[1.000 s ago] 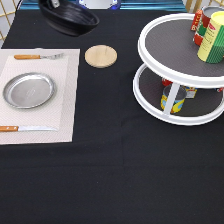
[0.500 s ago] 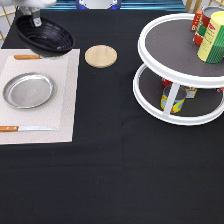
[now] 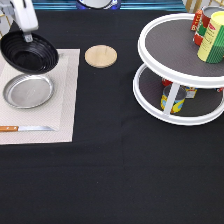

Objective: Pick up the bowl from the lazy Susan and put bowl on the plate

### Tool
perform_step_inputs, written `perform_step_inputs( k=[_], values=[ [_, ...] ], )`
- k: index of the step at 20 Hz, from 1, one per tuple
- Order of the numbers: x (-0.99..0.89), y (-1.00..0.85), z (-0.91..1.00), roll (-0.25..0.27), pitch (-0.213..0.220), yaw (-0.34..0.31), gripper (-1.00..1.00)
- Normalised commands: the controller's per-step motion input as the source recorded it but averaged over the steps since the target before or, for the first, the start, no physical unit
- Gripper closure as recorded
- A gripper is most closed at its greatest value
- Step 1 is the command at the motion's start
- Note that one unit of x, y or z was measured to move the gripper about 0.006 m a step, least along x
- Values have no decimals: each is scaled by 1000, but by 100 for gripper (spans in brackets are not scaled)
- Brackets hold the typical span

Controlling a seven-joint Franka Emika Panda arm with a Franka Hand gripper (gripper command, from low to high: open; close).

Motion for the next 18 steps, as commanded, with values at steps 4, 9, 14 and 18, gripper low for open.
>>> perform_step_inputs(
  k=[4, 9, 14, 18],
  values=[
    [0, -485, -441, 0, -3, -207, 100],
    [26, -555, -533, 44, 0, -104, 100],
    [33, -123, -532, 18, 51, -17, 100],
    [18, 0, -369, 5, 101, 0, 100]
  ],
)
